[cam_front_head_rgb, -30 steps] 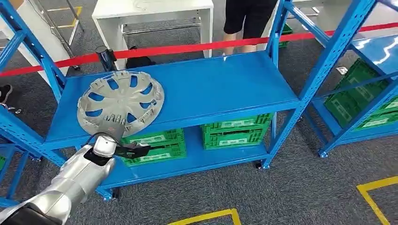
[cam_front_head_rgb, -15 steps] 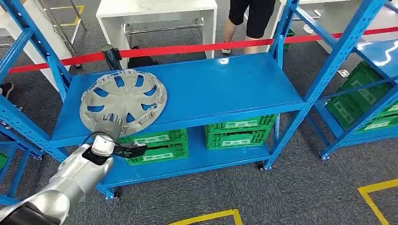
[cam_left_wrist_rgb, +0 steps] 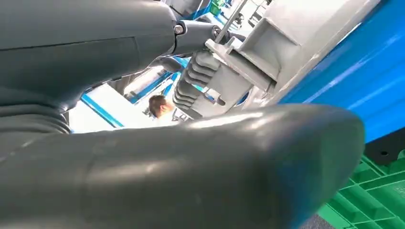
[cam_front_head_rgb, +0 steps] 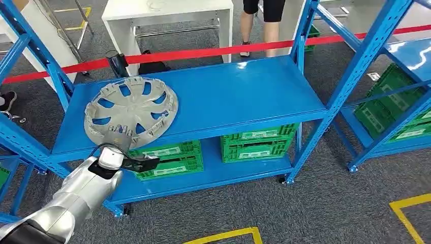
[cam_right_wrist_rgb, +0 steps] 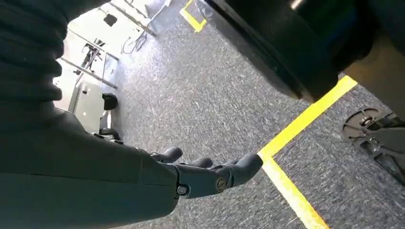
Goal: Take the parts from the cabinet and place them on the table.
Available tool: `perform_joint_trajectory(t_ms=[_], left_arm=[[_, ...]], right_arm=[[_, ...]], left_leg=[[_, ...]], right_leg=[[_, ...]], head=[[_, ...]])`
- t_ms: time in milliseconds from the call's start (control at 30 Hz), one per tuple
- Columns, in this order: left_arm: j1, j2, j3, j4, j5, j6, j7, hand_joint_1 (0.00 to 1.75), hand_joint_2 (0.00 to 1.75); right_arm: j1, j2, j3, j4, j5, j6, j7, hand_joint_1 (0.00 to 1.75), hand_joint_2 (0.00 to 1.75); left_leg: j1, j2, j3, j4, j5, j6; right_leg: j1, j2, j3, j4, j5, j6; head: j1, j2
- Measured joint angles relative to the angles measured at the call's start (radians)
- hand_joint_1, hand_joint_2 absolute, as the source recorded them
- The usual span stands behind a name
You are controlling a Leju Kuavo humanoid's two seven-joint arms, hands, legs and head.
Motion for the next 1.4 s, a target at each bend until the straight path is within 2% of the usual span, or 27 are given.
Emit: perform_joint_trajectory(t_ms=[133,167,1033,1300,1400], left_arm=[[0.0,0.0,0.0,0.0,0.0,0.0,-0.001,0.0,0.0],[0.0,0.0,0.0,0.0,0.0,0.0,-0.001,0.0,1.75],[0.002,-0.006,0.0,0.0,-0.001,0.009,0.011,0.0,1.75],[0.002,-0.007,0.0,0.0,-0.003,0.0,-0.021,0.0,1.75],[0.002,-0.007,0.0,0.0,-0.003,0.0,-0.021,0.05,1.75]], right_arm=[[0.0,0.0,-0.002,0.0,0.0,0.0,0.0,0.0,1.75],[0.0,0.0,-0.003,0.0,0.0,0.0,0.0,0.0,1.75],[0.0,0.0,-0.015,0.0,0.009,0.0,0.002,0.0,1.75],[0.0,0.0,-0.015,0.0,0.015,0.0,0.0,0.0,1.75],[0.0,0.0,-0.015,0.0,0.015,0.0,0.0,0.0,1.75]], left_leg=[[-0.001,0.0,0.0,0.0,0.0,0.0],[-0.001,0.0,0.0,0.001,0.0,0.001],[-0.001,0.0,0.001,0.001,-0.002,0.003],[-0.001,0.0,0.002,0.001,-0.002,0.003],[-0.001,0.0,0.002,0.001,-0.002,0.003]], right_leg=[[-0.001,0.0,0.0,0.0,0.0,0.0],[-0.001,0.0,0.001,-0.001,0.0,0.001],[-0.001,0.0,0.005,-0.006,0.002,0.003],[-0.001,0.0,0.006,-0.007,0.002,0.003],[-0.001,0.0,0.006,-0.007,0.002,0.003]], head=[[0.0,0.0],[0.0,0.0],[0.0,0.0],[0.0,0.0],[0.0,0.0]])
